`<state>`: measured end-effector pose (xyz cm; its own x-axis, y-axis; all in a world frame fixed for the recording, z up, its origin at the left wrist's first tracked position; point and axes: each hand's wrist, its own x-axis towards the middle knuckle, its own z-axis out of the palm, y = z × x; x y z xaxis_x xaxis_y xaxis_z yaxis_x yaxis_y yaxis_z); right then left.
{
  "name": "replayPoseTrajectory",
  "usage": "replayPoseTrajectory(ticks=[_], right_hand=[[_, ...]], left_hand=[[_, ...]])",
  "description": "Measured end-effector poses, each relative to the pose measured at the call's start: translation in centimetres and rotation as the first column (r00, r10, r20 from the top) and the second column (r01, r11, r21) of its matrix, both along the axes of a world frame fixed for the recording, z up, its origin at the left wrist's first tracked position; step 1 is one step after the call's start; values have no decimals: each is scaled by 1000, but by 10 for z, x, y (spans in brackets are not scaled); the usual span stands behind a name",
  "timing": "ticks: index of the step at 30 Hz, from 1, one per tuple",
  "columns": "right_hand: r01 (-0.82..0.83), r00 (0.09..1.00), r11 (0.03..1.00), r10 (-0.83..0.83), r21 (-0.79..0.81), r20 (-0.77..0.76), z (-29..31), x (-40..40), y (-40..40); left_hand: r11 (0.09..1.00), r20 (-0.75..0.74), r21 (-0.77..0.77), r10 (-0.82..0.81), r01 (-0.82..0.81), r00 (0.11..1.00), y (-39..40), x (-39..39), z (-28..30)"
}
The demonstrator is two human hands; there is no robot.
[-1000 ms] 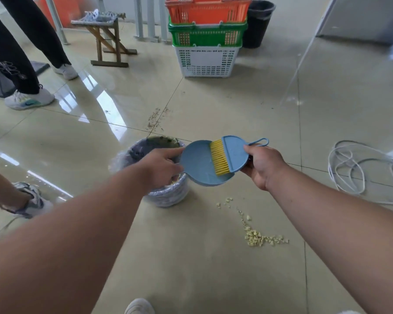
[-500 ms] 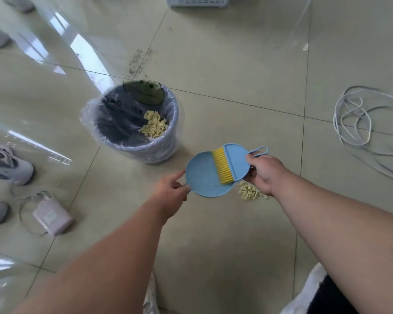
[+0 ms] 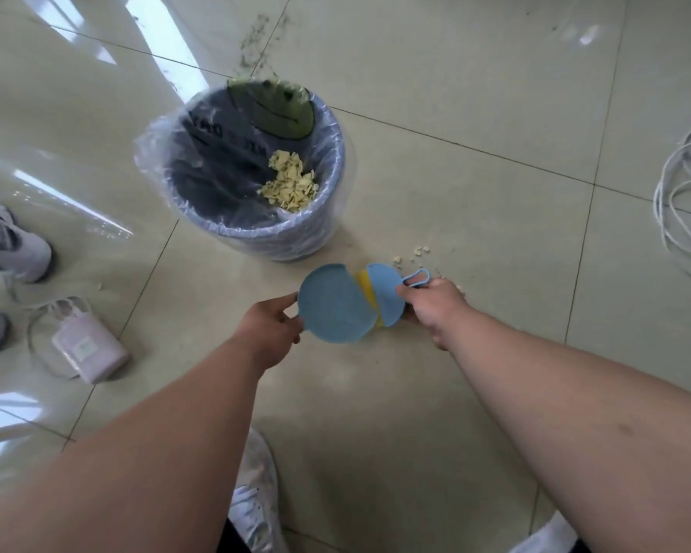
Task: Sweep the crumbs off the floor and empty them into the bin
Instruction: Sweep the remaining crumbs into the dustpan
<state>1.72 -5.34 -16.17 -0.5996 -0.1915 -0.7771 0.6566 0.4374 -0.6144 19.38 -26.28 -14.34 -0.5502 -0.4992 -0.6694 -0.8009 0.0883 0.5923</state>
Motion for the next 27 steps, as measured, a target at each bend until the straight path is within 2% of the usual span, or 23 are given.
replayPoseTrajectory(ticks=[4,6,10,19,23,25,27], right_hand=[[-46,996,996,51,72,-69,-30,-12,3],[-24,993,993,37,113,-116,-15,-19,-1],[125,964,979,-82,161,-254,-3,-47,-2],[324,927,909,-250,261,-281,-4,-82,64],[400,910,882,-351,249,-218,-8,-80,93],[431,900,885,-408,175,-153,-10,-83,101],[434,894,897,-417,81,-166,-8,-94,104]], left_hand=[[999,51,-23,-34,35,998,5,0,-4],[999,70,-25,-35,37,997,5,-1,-7],[999,79,-29,-21,24,997,7,-6,-11],[1000,61,-11,-14,14,998,17,-27,-18],[999,60,-4,-43,44,997,25,-38,-18],[998,57,-14,-53,53,997,30,-43,-17],[998,57,-24,-60,62,997,35,-47,-15]])
